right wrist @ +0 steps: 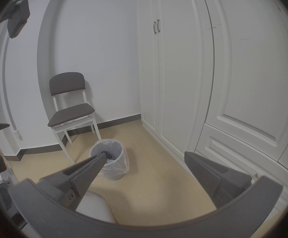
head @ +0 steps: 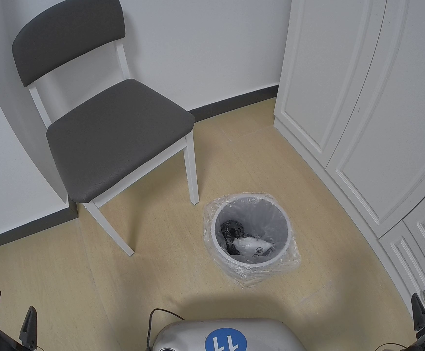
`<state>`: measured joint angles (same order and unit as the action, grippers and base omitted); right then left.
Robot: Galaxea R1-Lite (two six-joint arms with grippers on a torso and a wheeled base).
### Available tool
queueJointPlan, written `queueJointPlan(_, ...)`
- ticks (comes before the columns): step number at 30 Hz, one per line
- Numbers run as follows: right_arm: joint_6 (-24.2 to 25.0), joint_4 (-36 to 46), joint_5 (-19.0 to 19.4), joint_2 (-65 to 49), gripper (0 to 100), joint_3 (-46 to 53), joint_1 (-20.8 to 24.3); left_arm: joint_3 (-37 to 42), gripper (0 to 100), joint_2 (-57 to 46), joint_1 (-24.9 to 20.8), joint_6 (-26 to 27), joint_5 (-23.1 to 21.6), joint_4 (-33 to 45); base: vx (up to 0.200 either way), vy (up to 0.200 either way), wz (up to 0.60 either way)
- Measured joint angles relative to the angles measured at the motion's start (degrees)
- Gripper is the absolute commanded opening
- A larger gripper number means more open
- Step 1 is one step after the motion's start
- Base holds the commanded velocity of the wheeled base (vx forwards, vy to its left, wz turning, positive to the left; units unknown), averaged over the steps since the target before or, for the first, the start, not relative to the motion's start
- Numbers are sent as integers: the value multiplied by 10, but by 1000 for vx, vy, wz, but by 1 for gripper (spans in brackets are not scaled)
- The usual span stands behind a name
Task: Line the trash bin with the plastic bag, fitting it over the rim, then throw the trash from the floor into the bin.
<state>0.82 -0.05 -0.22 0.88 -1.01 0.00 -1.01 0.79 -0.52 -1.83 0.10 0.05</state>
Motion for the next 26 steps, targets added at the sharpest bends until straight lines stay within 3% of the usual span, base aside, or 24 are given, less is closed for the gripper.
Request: queueJointPlan(26,-3,0,0,0,100,0,0,0,100,1,0,16,-1,0,0,0,0)
